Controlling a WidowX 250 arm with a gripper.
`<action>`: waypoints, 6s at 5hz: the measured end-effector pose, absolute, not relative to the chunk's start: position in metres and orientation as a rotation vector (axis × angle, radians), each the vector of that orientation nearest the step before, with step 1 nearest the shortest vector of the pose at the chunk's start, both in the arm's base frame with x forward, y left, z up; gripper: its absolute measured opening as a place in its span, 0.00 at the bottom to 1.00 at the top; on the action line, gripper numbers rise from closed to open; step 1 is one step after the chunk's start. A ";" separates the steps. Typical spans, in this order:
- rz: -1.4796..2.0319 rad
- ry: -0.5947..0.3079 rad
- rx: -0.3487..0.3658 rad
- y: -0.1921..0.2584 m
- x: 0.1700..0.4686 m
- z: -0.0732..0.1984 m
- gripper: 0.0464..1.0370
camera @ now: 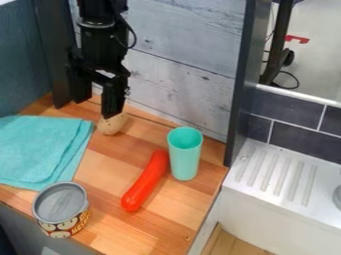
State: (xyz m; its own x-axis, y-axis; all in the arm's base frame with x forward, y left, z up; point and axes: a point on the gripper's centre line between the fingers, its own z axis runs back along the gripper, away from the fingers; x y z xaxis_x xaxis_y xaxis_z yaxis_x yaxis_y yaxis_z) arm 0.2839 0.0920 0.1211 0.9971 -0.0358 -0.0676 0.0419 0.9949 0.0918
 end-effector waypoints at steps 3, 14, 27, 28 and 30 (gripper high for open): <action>-0.063 -0.117 0.154 0.102 0.322 0.096 0.96; 0.161 0.087 0.090 0.146 0.367 0.020 0.58; -0.395 0.317 0.242 -0.047 0.223 0.008 0.63; -0.381 0.312 0.246 -0.046 0.224 0.008 0.93; -0.276 0.257 0.176 -0.035 0.229 0.033 0.97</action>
